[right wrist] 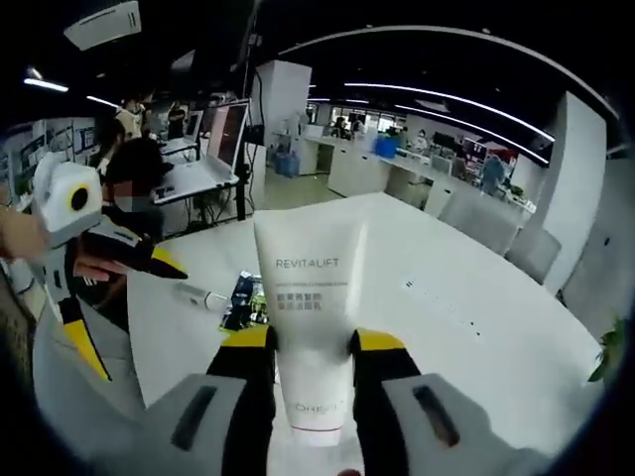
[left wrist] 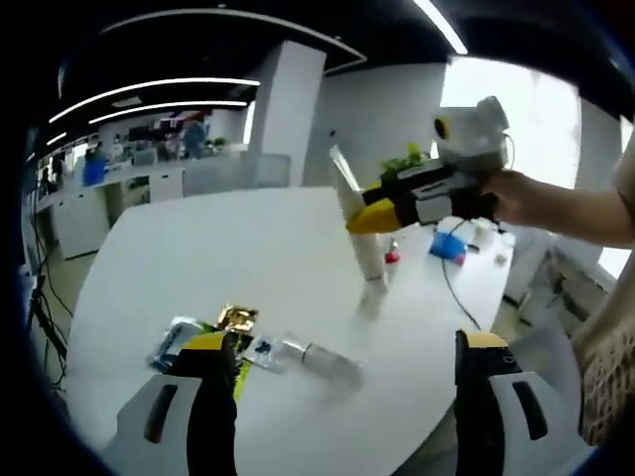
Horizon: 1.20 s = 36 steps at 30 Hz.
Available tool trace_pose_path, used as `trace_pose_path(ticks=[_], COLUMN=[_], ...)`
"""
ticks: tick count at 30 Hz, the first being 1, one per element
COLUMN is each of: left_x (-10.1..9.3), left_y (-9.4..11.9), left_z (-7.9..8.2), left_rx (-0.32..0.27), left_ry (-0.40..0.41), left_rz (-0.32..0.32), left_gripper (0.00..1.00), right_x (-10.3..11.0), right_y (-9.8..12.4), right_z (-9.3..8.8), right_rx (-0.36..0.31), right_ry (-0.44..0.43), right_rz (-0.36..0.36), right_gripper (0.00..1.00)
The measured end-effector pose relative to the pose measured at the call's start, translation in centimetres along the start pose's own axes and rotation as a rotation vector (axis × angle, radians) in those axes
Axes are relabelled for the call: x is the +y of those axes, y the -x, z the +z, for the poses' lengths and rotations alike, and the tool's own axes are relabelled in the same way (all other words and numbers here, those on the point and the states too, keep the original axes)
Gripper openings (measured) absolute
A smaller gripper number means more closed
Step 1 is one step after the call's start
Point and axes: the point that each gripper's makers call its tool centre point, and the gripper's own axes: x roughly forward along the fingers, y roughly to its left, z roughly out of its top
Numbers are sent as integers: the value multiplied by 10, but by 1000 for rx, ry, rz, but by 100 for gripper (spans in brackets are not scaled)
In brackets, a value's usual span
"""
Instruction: Arrange the skincare products in the storage area until every visible bottle or jar stands upright without overlapping.
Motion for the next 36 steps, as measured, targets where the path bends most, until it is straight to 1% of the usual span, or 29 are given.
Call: trace_pose_path(ticks=[4,6,10,14,17,20,23,30,33,36], left_x=[-13,-22,-34,-44,-51,-55,-59,-74,-81,-86], left_y=[-9,-15,-24,-30,-34,-39,-43,-46,-49,-51], left_z=[13,18,21,24,26,26,25,32,33,32], left_rx=[-23,-34,-35,-43,-56,-63,-59,-91,-91,-90], left_ry=[-21,-43,-65,-74,-83,-85,-85,-100,-115,-130], left_rz=[-23,-42,-74,-97,-107,-107,-112,-133,-146,-158], left_gripper=[88,87,85,83,80,76,74,63,58,53], right_x=[6,11,20,27,32,37,41,49,51,53], right_y=[12,22,33,45,51,55,58,69,74,78], right_z=[2,4,4,5,5,5,6,6,5,3], right_rx=[-27,-56,-69,-94,-105,-128,-144,-196,-210,-218], right_ry=[-26,-65,-72,-105,-116,-149,-178,-234,-262,-273], right_rz=[-24,-40,-58,-74,-88,-96,-101,-135,-142,-149], right_gripper=[29,29,29,29,29,29,29,29,29,29])
